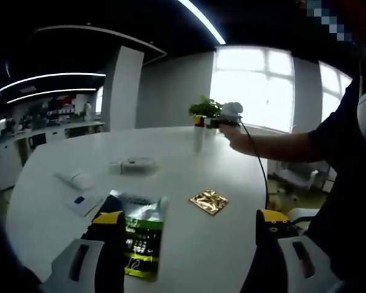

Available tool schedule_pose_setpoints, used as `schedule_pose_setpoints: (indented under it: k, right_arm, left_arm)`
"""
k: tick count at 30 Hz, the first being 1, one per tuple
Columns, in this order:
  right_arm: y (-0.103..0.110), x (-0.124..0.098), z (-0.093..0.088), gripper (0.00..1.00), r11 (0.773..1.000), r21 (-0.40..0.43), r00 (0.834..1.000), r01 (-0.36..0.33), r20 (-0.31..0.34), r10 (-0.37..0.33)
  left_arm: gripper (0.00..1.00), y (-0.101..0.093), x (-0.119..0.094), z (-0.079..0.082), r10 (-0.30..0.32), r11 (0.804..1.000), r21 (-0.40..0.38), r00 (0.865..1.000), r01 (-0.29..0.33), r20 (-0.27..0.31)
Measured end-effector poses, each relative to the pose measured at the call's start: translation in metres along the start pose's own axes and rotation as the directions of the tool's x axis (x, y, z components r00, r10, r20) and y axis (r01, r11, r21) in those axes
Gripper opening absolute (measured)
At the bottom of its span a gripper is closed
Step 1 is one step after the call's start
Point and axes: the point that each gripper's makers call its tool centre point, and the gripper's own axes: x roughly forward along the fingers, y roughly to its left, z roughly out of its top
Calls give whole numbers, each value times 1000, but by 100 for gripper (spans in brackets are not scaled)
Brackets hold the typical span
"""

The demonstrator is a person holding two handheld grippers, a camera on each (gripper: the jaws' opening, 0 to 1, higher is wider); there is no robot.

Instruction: Arrange the skincare products in the storage area until every visible bottle or jar stands upright without overlapping.

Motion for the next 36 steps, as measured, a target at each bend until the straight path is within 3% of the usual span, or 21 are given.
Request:
schedule_pose_setpoints:
  k: [8,17,27,36]
  right_arm:
    - [-4,-1,0,28,999,4,999,38,5,-38]
    - [-2,-1,0,29,999,-23,999,29,-21,-29]
    - [-3,-2,17,30,1000,-21,1000,18,22,-18]
    - [-9,-2,14,38,999,-27,999,29,14,-29]
  left_arm:
    - [87,0,-2,-2,-1,1000,4,1000,1,-5]
    - [85,-2,-2,-1,-18,1000,6,1000,18,11]
    - [85,-2,-3,-1,-14,1000,5,1000,14,6]
    - [85,-3,-3,-1,-19,1000,10,1000,19,2]
